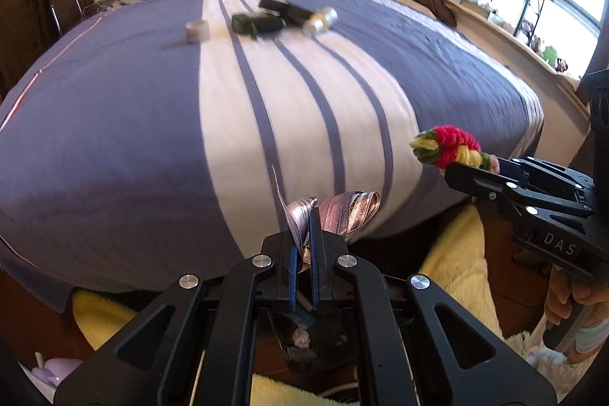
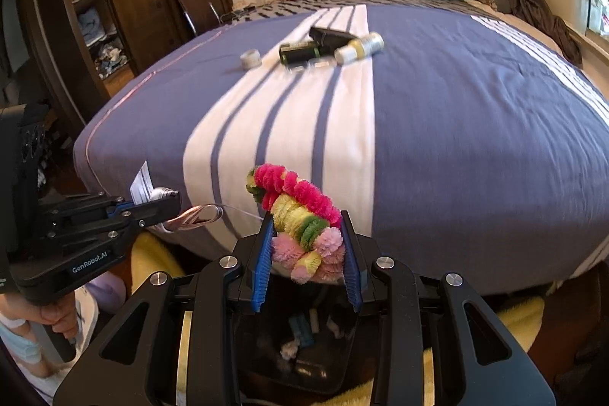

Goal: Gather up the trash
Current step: 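Lower both tools over the black bin and open them to drop the items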

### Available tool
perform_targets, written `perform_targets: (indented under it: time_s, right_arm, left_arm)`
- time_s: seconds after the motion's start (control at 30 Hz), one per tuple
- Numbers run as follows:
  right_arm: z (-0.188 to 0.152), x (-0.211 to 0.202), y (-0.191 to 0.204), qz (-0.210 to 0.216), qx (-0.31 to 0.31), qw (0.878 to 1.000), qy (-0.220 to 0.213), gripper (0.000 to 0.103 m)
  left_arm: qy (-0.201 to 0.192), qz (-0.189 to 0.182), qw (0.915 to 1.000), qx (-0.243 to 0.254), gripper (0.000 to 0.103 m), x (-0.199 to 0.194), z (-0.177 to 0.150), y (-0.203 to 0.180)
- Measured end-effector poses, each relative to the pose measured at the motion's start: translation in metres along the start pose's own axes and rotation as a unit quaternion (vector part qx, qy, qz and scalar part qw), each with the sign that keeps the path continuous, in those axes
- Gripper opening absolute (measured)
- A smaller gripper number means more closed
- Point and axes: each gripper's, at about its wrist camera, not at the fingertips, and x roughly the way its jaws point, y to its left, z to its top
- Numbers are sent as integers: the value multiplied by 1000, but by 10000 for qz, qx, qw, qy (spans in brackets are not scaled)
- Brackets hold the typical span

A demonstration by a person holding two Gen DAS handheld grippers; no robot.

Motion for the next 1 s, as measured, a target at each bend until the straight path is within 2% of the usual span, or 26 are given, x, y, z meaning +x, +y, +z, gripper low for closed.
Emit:
perform_targets:
  time_s: [0.2, 0.53, 0.77, 1.0]
  right_arm:
    - [-29, 14, -11, -53, 189, 9991, 389, 33]
    - [-57, 47, -9, -3, 229, 9950, 975, 33]
    - [-75, 75, -11, 49, 337, 9885, 1475, 33]
    - [-95, 108, -19, 168, 529, 9765, 2080, 33]
  left_arm:
    - [334, -93, 9994, -68, 4, 14, -30, -2]
    - [1039, -155, 9941, -271, 4, 54, -74, 3]
    - [1521, -230, 9872, -411, 4, 86, -98, 8]
    - [1983, -403, 9778, -538, 4, 117, -116, 15]
